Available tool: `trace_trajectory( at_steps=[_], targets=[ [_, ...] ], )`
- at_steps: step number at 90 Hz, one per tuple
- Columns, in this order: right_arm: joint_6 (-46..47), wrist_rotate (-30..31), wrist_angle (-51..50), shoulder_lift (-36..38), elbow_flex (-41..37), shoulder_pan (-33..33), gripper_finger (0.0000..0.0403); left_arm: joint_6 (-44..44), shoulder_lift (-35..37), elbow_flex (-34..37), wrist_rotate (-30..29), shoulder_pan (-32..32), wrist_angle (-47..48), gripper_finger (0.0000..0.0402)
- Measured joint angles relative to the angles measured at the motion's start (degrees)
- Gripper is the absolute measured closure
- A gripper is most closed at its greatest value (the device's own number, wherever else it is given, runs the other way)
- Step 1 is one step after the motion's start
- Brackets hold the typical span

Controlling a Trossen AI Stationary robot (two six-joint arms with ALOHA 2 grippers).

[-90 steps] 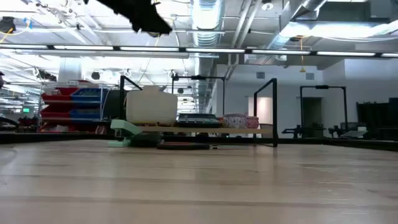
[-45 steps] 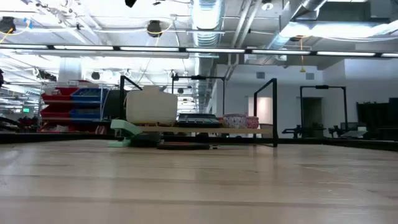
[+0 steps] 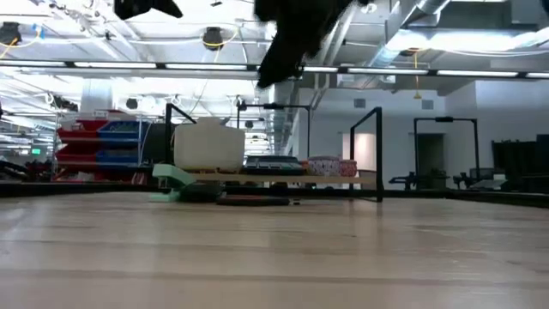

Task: Stock shelves
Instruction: Put the black scissors into the white pen organizer on the shelf

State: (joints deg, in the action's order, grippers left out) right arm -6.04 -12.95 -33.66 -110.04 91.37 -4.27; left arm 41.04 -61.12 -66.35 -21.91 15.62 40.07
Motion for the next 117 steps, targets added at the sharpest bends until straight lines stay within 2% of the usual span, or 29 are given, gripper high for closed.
trace_trajectory(
  at_steps=[10, 24, 43, 67, 78, 105, 117],
  targets=[
    [-1.2, -1.3, 3.0, -4.8, 0.0, -1.0, 0.0161, 2.9, 0.0, 0.0, 0.0, 1.2, 0.1, 0.0265],
    [-4.6, 1.8, 4.6, -9.7, 0.0, -1.6, 0.0124, 2.7, 0.0, 0.0, -0.7, 2.1, 0.0, 0.0265],
    [-5.8, 8.7, 8.1, -13.4, 0.0, -1.5, 0.0122, -0.7, 0.0, 0.0, -1.0, 3.1, 0.5, 0.0265],
    [-6.5, 10.0, 9.8, -15.9, 0.0, -0.6, 0.0125, -0.8, 0.0, 0.0, -1.3, 3.1, 3.7, 0.0265],
    [-6.5, 10.6, 10.4, -15.9, 0.0, -0.6, 0.0149, -0.7, 0.0, 0.0, -1.3, 3.1, 4.3, 0.0265],
    [-6.4, 8.8, 7.7, -15.8, -2.3, -1.9, 0.0281, 2.7, 0.0, 0.0, -2.7, 3.1, 4.2, 0.0265],
    [-6.4, 7.1, 8.7, -15.5, -4.6, -1.9, 0.0319, 3.2, 0.0, 0.0, -2.8, 3.1, 4.2, 0.0265]
  ],
)
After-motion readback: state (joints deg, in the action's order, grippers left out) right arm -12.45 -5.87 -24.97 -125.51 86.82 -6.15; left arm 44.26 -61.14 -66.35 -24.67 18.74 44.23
